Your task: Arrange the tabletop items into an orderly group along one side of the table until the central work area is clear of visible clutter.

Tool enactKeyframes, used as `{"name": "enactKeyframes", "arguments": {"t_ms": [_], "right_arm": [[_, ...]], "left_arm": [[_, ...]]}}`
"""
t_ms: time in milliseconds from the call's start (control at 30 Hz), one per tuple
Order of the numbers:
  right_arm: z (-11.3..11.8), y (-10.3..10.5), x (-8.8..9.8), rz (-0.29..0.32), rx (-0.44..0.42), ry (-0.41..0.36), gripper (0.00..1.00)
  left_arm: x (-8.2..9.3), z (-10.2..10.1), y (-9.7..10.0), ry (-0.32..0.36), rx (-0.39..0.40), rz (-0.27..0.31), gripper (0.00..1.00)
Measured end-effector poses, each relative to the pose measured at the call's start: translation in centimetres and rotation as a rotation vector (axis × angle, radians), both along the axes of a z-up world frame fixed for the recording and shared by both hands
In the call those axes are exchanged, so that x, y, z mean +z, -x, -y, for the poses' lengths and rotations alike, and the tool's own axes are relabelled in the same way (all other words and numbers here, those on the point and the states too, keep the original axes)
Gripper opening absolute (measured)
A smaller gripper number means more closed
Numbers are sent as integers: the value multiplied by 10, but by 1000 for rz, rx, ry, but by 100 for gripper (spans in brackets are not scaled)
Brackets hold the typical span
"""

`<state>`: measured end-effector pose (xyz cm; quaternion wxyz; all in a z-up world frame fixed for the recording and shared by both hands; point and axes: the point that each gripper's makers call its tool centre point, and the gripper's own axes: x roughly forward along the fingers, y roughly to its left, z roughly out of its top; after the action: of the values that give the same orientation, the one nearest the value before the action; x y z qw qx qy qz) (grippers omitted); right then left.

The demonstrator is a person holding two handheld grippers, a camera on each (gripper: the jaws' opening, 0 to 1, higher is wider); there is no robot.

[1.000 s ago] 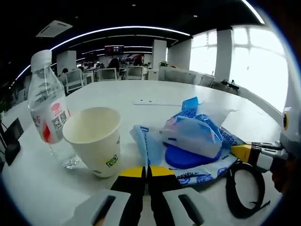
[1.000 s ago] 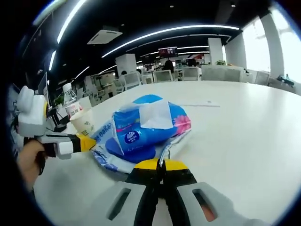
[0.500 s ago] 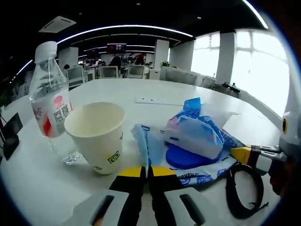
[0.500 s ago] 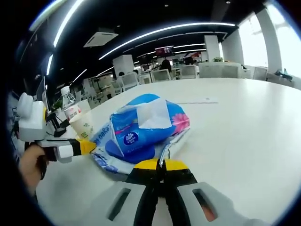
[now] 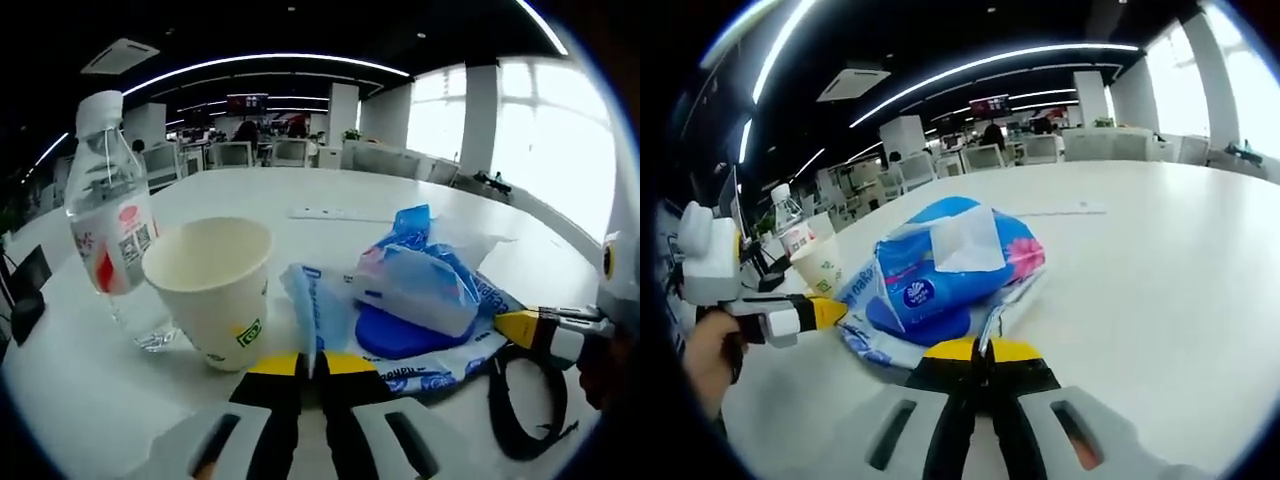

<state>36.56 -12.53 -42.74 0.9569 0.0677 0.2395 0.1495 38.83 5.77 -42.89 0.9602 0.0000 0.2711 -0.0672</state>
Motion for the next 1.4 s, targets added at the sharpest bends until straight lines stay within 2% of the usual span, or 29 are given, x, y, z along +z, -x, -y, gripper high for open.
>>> {"name": "enactKeyframes", "arguments": {"t_ms": [167,267,600,633,667,733,967,1200,1400], "right_arm": [[1,-1,0,-4,-18,-11,4],[1,-1,3,13,-20,22,8],[6,0,14,42,-38,-30,15],[7,0,18,49,-41,-41,16],[7,0,20,54,-42,-56,17],[9,0,27,75,-48,-77,20],[12,2,38,107,-45,-80,24],[13,5,40,111,-37,-84,29],[13,3,44,147,5,-48,33]], "left_arm": [[2,-2,0,6,-10,16,16],[5,0,4,0,-15,21,22],[23,4,5,-11,-30,77,24],[25,4,5,-7,-29,83,25],[29,7,4,25,-24,107,26],[32,8,6,38,-28,107,31],[50,20,7,23,-57,161,36],[53,23,11,19,-64,175,38],[59,29,14,23,-93,199,48]]}}
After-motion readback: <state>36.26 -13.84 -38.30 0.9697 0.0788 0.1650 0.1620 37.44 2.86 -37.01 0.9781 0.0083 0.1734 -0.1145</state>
